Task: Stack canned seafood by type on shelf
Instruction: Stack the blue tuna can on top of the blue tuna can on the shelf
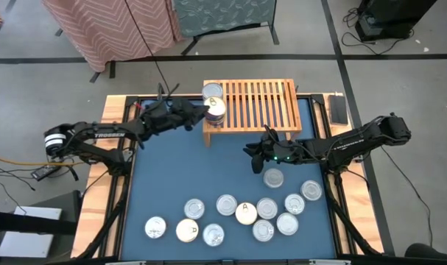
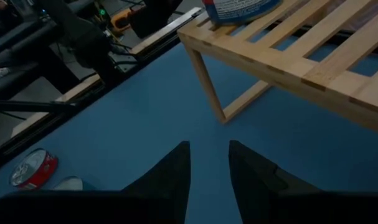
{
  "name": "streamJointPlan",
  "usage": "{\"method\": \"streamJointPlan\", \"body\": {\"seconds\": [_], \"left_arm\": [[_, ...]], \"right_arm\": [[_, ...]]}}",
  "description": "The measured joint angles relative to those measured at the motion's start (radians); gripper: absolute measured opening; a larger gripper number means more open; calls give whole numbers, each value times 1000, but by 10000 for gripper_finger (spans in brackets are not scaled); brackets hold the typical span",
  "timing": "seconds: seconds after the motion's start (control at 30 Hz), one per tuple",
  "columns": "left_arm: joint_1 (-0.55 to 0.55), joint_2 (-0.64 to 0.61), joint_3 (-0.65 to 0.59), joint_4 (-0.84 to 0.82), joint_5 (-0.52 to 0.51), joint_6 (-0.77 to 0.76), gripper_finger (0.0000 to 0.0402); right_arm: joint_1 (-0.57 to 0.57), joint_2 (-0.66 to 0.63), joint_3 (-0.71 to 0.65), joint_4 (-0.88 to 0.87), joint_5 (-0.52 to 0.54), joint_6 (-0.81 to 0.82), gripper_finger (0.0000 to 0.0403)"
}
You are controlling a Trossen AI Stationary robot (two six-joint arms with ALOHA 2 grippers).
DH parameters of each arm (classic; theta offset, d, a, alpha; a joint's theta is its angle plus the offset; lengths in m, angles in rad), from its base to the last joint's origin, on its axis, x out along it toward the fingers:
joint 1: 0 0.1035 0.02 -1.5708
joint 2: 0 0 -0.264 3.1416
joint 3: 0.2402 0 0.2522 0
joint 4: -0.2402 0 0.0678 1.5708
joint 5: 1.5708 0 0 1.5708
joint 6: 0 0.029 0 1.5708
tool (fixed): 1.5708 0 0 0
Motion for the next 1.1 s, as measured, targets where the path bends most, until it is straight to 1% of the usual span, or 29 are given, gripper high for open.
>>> {"method": "streamJointPlan", "body": {"seconds": [0.13,0.2,0.33,0.47,0.6,0.67,0.73,0.8,0.9,1.0,1.1], "left_arm": [[0,46,0,77,30,-18,227],[1,68,0,102,67,-51,238],[15,80,0,117,163,-62,264],[41,80,0,159,188,-63,281],[67,79,0,231,191,-78,285],[74,79,0,241,199,-85,285],[80,80,-1,287,224,-86,285],[82,80,-1,358,267,-85,285],[88,80,-1,472,351,-65,285],[89,79,-1,586,460,-25,285],[76,79,-1,610,543,-13,285]], "right_arm": [[1,0,0,0,0,0,114],[2,0,0,0,-1,0,114],[14,0,0,0,-1,0,114],[28,0,0,0,-1,1,114],[38,0,0,4,-3,3,114],[45,0,0,34,-18,-27,114],[55,-1,0,52,-13,-87,114],[68,5,0,53,20,-185,114],[91,30,0,45,17,-337,114],[121,79,0,37,4,-358,114],[139,99,0,-4,-2,-364,114]]}}
